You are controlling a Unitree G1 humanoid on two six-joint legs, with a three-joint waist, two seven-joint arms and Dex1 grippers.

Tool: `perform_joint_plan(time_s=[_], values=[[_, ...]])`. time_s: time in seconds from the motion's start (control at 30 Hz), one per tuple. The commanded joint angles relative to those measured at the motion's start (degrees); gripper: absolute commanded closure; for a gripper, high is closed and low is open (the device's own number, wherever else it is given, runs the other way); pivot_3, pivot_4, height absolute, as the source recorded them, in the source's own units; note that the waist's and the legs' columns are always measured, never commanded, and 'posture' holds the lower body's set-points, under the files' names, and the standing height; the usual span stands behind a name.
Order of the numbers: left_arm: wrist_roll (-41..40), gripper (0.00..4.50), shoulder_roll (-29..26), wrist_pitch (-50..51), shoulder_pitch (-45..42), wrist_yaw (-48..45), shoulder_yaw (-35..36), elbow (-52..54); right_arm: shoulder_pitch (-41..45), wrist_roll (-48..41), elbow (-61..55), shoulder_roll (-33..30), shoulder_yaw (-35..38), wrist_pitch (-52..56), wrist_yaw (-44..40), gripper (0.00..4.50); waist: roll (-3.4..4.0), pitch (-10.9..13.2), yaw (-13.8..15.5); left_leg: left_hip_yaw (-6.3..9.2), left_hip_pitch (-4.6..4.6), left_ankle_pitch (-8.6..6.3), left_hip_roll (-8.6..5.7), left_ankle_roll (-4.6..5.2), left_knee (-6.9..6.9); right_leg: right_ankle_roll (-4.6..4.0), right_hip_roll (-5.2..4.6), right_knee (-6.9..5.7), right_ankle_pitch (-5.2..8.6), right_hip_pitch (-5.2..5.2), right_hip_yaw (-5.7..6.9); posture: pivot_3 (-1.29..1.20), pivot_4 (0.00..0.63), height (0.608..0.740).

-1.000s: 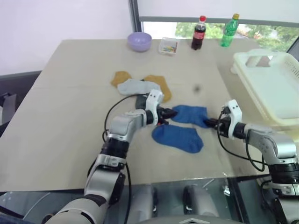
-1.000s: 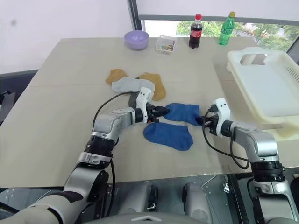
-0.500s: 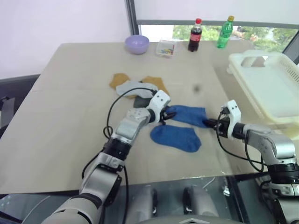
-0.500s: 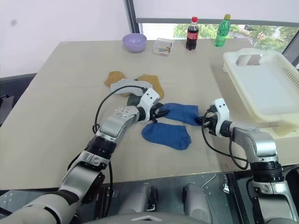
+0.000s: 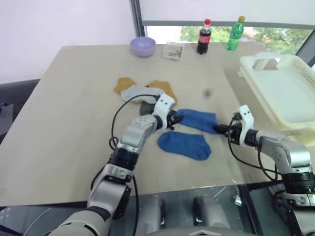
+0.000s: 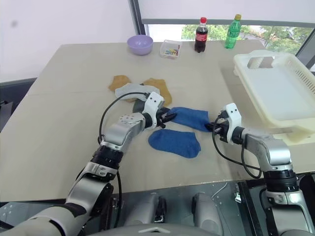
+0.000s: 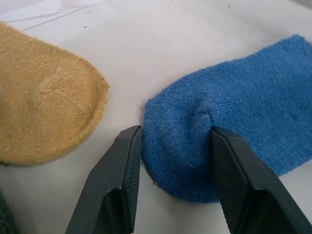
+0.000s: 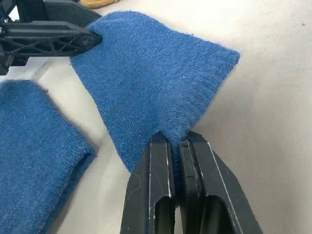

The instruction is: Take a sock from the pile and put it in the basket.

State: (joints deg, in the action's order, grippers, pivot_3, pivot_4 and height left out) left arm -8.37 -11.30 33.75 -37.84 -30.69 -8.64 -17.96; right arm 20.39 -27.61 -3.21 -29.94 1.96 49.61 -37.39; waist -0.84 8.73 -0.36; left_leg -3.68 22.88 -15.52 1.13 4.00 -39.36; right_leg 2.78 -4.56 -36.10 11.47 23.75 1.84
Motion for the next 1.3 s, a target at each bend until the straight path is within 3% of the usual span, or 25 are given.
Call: perform_joint_plan(time_s=[0.03,0.23,0.43,0.67,1.3], values=[[-2.01,2.28,0.04,1.03,1.11,0.79,3.39,2.13,0.24,0.22,-0.44,-0.26,0.33,-1.01,-0.46,4.5,-0.01,0.01,-0.1,0.0,0.02,0.0,0.0,0.0,0.01,0.0,0.0,0.02,0.0,0.01,0.0,0.0,0.15,0.733],[-0.02,2.28,-1.01,-2.65,2.64,1.28,2.17,3.05,-0.16,0.29,-0.83,-0.12,0.32,-0.91,-0.4,4.5,-0.01,0.02,-0.11,-0.03,0.16,-0.01,0.0,0.01,0.13,0.19,0.0,0.2,-0.11,0.13,0.01,0.0,0.15,0.733],[-7.83,2.28,2.61,0.75,2.62,1.35,8.3,6.86,-0.16,0.56,-0.19,-0.17,0.33,-1.38,-0.65,4.5,-0.01,0.04,-0.04,-0.02,0.32,-0.01,0.01,0.01,0.13,0.05,-0.04,0.2,-0.04,0.28,0.03,0.0,0.15,0.733],[-1.09,2.28,-1.27,-3.5,4.11,0.81,2.39,5.3,-0.1,0.65,0.11,-0.04,0.05,-1.74,-0.79,4.5,-0.01,0.04,0.04,0.02,0.87,0.02,-0.05,-0.01,0.11,0.22,0.02,0.19,-0.15,0.79,0.09,0.0,0.15,0.733],[3.64,2.28,-0.16,-7.85,2.02,-0.15,-1.82,-0.39,-0.13,0.82,0.15,0.64,0.12,-2.21,-0.41,4.5,0.0,0.03,1.01,0.0,0.85,0.01,-0.08,0.0,0.06,0.23,0.04,0.16,-0.15,0.78,0.08,0.0,0.15,0.733]])
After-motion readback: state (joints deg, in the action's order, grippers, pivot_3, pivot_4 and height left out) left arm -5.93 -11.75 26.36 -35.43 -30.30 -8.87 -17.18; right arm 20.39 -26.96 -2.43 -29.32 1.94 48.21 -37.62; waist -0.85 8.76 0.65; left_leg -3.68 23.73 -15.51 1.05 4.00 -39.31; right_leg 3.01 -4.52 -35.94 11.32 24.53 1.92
